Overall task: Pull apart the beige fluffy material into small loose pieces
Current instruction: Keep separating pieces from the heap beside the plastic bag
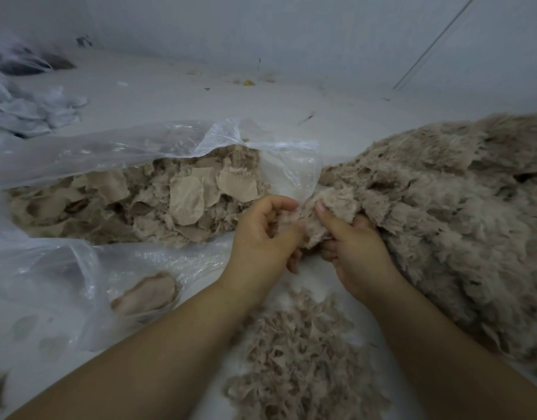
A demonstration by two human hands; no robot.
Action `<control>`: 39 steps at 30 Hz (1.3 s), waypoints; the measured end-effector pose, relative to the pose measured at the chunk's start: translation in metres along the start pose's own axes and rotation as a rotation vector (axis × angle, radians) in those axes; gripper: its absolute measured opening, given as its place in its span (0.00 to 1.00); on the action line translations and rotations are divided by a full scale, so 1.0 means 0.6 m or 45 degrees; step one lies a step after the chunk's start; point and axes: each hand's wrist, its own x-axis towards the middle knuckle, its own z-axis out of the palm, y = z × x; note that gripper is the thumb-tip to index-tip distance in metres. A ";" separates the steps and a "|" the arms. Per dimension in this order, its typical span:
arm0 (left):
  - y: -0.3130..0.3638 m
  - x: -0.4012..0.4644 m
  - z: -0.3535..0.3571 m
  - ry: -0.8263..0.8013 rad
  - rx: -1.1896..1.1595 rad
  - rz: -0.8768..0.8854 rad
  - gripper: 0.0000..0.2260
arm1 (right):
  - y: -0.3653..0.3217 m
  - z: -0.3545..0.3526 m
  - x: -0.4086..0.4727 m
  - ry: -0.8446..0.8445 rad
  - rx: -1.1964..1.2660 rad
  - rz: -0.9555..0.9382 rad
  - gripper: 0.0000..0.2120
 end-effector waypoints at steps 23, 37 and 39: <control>0.014 -0.008 -0.014 0.221 -0.017 0.121 0.15 | 0.001 0.006 0.015 0.365 0.086 0.225 0.25; 0.006 0.002 -0.021 0.131 -0.025 -0.015 0.06 | 0.000 -0.006 0.004 0.049 0.162 0.097 0.33; 0.005 0.003 -0.022 0.135 -0.024 -0.019 0.05 | 0.000 -0.010 0.005 -0.043 0.227 0.076 0.33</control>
